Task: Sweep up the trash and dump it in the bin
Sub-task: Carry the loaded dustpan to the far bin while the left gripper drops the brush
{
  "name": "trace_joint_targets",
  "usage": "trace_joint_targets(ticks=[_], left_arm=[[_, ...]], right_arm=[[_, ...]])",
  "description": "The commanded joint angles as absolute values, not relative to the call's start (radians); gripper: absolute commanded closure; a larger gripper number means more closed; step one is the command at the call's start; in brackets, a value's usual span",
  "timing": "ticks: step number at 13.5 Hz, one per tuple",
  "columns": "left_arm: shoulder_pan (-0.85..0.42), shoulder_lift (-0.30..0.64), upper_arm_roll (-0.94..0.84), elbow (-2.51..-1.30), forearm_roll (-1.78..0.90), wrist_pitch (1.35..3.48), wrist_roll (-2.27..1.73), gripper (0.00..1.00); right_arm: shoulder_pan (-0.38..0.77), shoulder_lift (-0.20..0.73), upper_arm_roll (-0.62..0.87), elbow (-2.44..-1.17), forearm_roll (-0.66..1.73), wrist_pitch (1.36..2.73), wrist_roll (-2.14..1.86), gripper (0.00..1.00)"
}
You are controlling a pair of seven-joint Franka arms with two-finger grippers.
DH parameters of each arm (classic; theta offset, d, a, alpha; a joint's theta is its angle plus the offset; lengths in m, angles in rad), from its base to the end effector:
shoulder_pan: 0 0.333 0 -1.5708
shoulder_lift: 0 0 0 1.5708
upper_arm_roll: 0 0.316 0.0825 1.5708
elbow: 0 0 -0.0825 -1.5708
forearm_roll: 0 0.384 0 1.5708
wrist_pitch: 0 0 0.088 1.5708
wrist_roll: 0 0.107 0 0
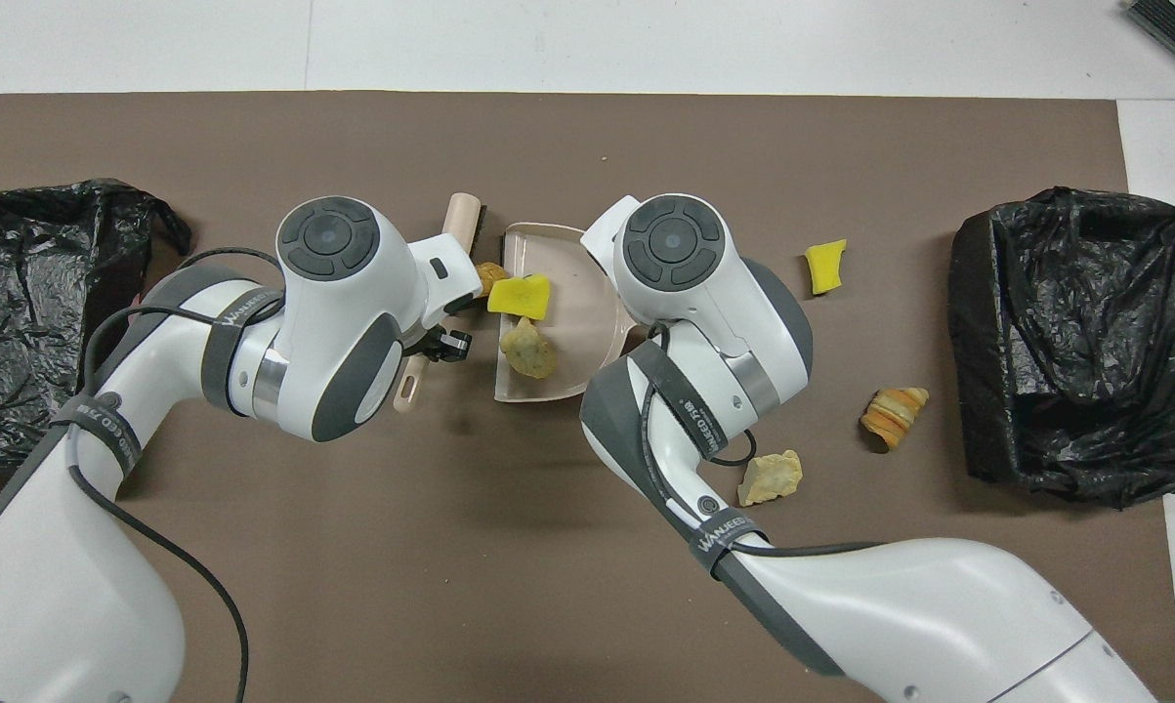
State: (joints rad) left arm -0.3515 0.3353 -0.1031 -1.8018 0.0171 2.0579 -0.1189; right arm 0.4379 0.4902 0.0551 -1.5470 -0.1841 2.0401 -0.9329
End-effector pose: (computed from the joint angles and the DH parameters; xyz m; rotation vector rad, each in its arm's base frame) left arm 0.5678 -0.2717 0.3552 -3.0905 0.5304 0.1249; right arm 0.6154 0.3130 0.3682 2.1965 2.0513 -0.0394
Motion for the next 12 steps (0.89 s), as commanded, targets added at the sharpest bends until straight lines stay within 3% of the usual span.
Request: trace_joint_targets(ticks=[1,8,12], left_arm=[[-0.376,0.267,-0.109,-1.822,-0.101,1.99,-0.112,1.0],[-0.394,0.249,-0.107,-1.822,-0.268,2.011,-0.149,1.0],[-0.354,0.172,-0.095,-1.815,-0.243,1.938,-0.204,1.0]], right_arm=[[0.419,0.491,0.064,-1.548,-0.164,2.057,-0.973,1.0],[0.422,0.474,0.064,-1.585,-0.101,2.054,-0.996,1.0],[0.396,0.477,0.064,-1.583,-0.083,2.059,-1.045,1.0]])
